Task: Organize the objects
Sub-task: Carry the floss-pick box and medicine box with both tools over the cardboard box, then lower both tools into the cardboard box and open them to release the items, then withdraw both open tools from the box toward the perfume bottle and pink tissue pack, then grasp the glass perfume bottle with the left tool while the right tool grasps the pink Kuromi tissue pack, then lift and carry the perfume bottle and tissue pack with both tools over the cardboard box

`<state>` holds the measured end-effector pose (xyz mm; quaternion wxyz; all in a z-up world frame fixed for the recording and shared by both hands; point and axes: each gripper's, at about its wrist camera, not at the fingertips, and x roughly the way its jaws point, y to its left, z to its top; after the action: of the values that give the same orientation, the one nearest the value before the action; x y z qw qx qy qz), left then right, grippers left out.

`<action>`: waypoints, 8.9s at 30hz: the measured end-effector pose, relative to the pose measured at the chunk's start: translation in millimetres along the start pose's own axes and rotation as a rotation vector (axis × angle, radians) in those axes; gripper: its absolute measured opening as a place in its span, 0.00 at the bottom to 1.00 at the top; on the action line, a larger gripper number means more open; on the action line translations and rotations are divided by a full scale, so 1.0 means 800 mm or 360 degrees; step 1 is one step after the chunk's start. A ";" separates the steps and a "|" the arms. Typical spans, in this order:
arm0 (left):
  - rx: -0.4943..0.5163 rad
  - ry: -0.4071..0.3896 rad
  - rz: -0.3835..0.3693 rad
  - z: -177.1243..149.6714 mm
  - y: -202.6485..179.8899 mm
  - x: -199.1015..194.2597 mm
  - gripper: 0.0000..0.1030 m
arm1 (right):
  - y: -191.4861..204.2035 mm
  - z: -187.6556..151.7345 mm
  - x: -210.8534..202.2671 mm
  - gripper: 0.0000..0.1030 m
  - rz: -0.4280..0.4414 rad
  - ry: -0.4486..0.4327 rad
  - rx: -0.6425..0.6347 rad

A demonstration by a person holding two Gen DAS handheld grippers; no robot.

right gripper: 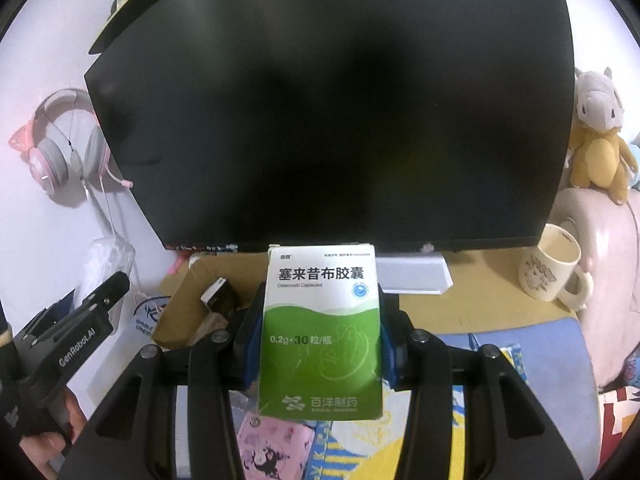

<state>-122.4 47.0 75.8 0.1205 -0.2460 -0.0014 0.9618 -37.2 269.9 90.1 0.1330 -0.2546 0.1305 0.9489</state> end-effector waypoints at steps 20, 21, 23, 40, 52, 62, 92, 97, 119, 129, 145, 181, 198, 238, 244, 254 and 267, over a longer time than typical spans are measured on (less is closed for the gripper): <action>-0.0061 -0.0163 -0.0079 0.022 0.002 0.026 0.55 | 0.010 0.013 0.038 0.48 -0.0037 -0.0106 0.0050; -0.0054 -0.0153 -0.0074 0.022 0.001 0.029 0.55 | 0.011 0.013 0.041 0.48 -0.0055 -0.0109 0.0047; -0.0037 -0.0135 -0.0065 0.020 0.000 0.035 0.55 | 0.011 0.012 0.045 0.48 -0.0069 -0.0111 0.0055; -0.0037 0.0018 -0.0085 0.009 0.006 0.084 0.55 | 0.018 0.004 0.071 0.48 0.0092 -0.0110 0.0053; 0.0016 0.0084 -0.0129 0.000 -0.011 0.103 0.55 | 0.017 -0.003 0.094 0.48 0.0001 -0.0034 0.0008; 0.0054 0.0145 -0.0117 -0.007 -0.019 0.122 0.55 | 0.031 -0.009 0.103 0.48 -0.0058 -0.0008 -0.0076; 0.0070 0.0273 -0.0121 -0.022 -0.034 0.151 0.55 | 0.042 -0.021 0.131 0.48 -0.0260 0.0109 -0.0252; 0.0097 0.0299 -0.0036 -0.022 -0.038 0.152 0.56 | 0.042 -0.020 0.128 0.48 -0.0265 0.0121 -0.0263; 0.0202 0.0101 0.0249 0.001 -0.027 0.087 1.00 | 0.031 -0.006 0.090 0.97 -0.0287 0.0096 -0.0252; 0.0152 0.0087 0.0331 0.007 0.002 0.075 1.00 | 0.022 -0.005 0.084 0.99 -0.0148 0.0180 -0.0096; 0.0098 0.0024 0.0358 0.007 0.036 0.029 1.00 | 0.035 -0.012 0.047 0.99 -0.0148 0.0156 -0.0181; 0.0077 0.0215 0.0131 -0.084 0.041 0.014 1.00 | 0.045 -0.111 0.006 0.99 -0.0072 0.0198 -0.0092; 0.0135 0.0405 0.0031 -0.120 0.002 0.060 1.00 | 0.042 -0.139 0.043 0.99 -0.0198 0.0314 -0.0166; -0.0059 0.0696 -0.0158 -0.159 0.002 0.142 1.00 | 0.050 -0.164 0.081 0.99 -0.0051 0.0593 -0.0110; 0.0005 0.0718 0.0008 -0.161 0.000 0.145 0.98 | 0.061 -0.170 0.089 0.99 -0.0079 0.0633 -0.0167; 0.0055 0.0689 0.0020 -0.158 0.002 0.133 0.72 | 0.078 -0.173 0.089 0.81 -0.0084 0.0666 -0.0189; 0.0017 0.0684 0.0068 -0.158 0.025 0.128 0.72 | 0.087 -0.170 0.088 0.73 -0.0103 0.0602 -0.0205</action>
<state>-154.4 44.6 -85.1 0.0991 -0.4446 0.0346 0.8896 -57.4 175.6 -47.3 0.1198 -0.4405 0.0841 0.8857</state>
